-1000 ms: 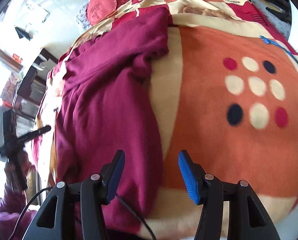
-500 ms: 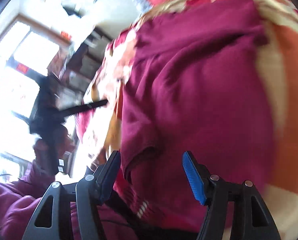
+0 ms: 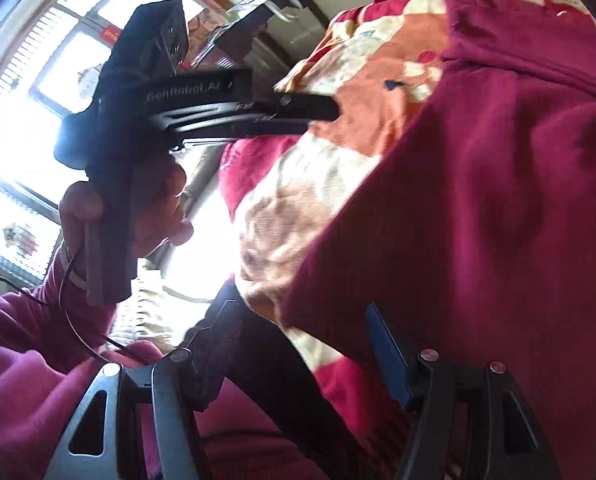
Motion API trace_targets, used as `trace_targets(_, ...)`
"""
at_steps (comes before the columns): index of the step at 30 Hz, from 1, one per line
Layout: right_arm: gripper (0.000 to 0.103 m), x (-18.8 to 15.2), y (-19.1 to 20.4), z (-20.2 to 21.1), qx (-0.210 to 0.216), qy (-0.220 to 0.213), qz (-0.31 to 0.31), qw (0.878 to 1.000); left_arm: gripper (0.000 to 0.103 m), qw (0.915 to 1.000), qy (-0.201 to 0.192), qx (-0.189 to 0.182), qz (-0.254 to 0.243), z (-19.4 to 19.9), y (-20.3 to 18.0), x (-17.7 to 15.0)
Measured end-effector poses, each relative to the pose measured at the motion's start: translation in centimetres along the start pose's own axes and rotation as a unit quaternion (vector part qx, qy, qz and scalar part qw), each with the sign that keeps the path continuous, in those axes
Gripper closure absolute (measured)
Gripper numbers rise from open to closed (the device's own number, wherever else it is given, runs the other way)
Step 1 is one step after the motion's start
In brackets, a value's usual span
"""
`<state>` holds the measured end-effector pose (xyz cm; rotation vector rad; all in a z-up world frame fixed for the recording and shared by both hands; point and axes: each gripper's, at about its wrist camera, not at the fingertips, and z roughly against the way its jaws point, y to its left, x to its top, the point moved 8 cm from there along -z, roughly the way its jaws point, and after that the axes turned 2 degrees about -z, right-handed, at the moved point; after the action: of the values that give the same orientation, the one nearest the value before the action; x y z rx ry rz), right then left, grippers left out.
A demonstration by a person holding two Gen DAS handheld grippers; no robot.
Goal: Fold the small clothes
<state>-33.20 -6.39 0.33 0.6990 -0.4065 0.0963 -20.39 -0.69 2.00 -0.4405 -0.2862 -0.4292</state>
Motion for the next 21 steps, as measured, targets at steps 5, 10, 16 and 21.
trace_targets(5, 0.041, -1.7, -5.5, 8.3, -0.07, -0.071, -0.069, 0.993, 0.048, 0.9991, 0.032, -0.026, -0.01, -1.2, -1.6, -1.8)
trace_targets(10, 0.039, -5.4, -12.0, 16.8, -0.162, -0.14, -0.161, 0.964, 0.048, 0.9974, 0.052, -0.038, -0.032, -2.1, -3.6, -3.7)
trace_targets(16, 0.037, -9.4, -17.7, 20.6, -0.192, -0.17, -0.256, 0.932, 0.048, 0.9935, 0.101, -0.041, -0.034, -3.8, -4.5, -6.1)
trace_targets(21, 0.037, -10.0, -18.9, 18.5, -0.137, -0.172, -0.277, 0.935, 0.048, 0.9911, 0.126, -0.044, -0.009, -4.7, -4.4, -7.1)
